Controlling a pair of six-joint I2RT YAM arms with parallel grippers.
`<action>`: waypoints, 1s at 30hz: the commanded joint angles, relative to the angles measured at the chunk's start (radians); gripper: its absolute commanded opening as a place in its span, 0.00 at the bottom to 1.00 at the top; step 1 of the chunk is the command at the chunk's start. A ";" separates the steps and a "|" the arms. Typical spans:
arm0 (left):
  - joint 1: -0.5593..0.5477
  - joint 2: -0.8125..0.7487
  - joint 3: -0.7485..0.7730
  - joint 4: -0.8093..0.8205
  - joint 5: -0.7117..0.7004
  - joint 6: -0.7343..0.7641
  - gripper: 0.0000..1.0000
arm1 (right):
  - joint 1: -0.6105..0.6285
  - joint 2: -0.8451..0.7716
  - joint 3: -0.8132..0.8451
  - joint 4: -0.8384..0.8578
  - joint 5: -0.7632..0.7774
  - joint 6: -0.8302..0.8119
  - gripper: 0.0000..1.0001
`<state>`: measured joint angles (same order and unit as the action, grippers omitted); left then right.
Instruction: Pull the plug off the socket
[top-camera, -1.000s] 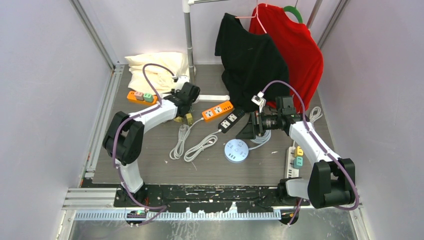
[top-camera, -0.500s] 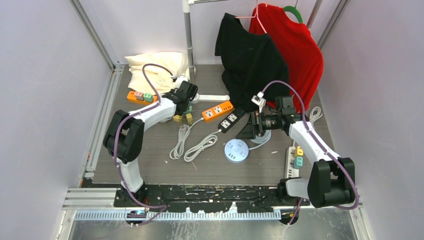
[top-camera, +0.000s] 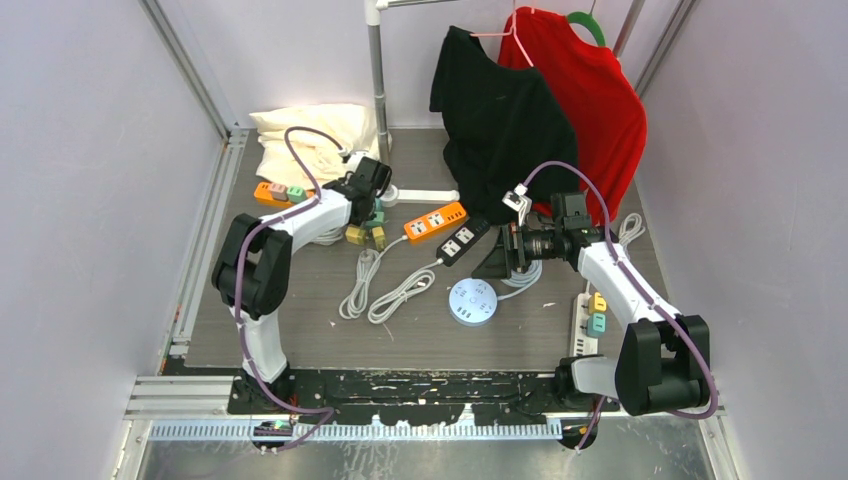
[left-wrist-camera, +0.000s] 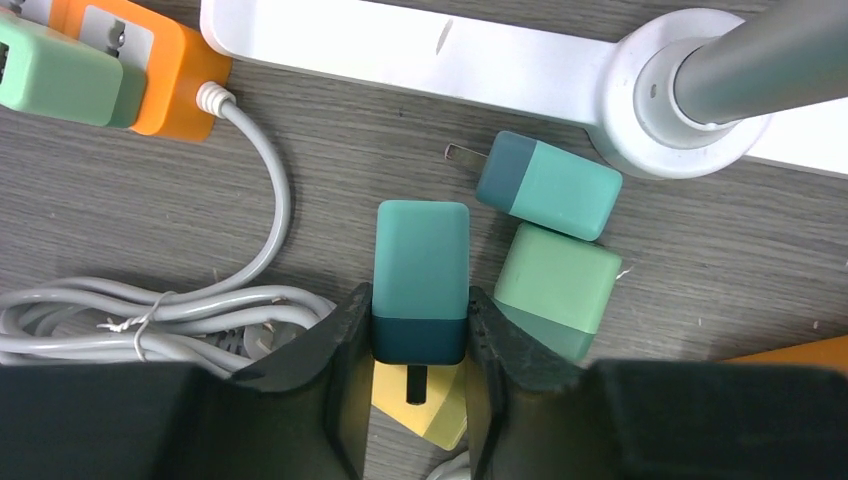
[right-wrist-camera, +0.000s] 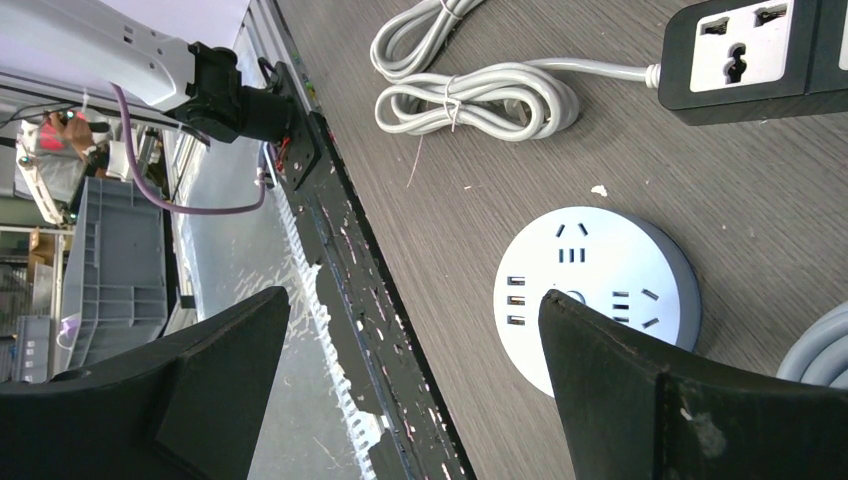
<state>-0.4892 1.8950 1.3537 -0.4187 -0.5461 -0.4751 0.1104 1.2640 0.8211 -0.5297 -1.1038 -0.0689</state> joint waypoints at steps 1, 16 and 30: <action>0.014 0.000 0.045 -0.021 0.004 -0.026 0.36 | 0.003 -0.017 0.013 0.008 -0.010 -0.016 1.00; 0.018 -0.013 0.030 -0.010 0.010 -0.033 0.54 | 0.002 -0.026 0.014 0.004 -0.005 -0.025 1.00; 0.018 -0.208 -0.239 0.318 0.214 0.046 0.58 | -0.011 -0.035 0.021 -0.021 0.013 -0.057 1.00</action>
<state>-0.4763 1.8256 1.2106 -0.3199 -0.4610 -0.4816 0.1089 1.2633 0.8211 -0.5472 -1.0920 -0.0937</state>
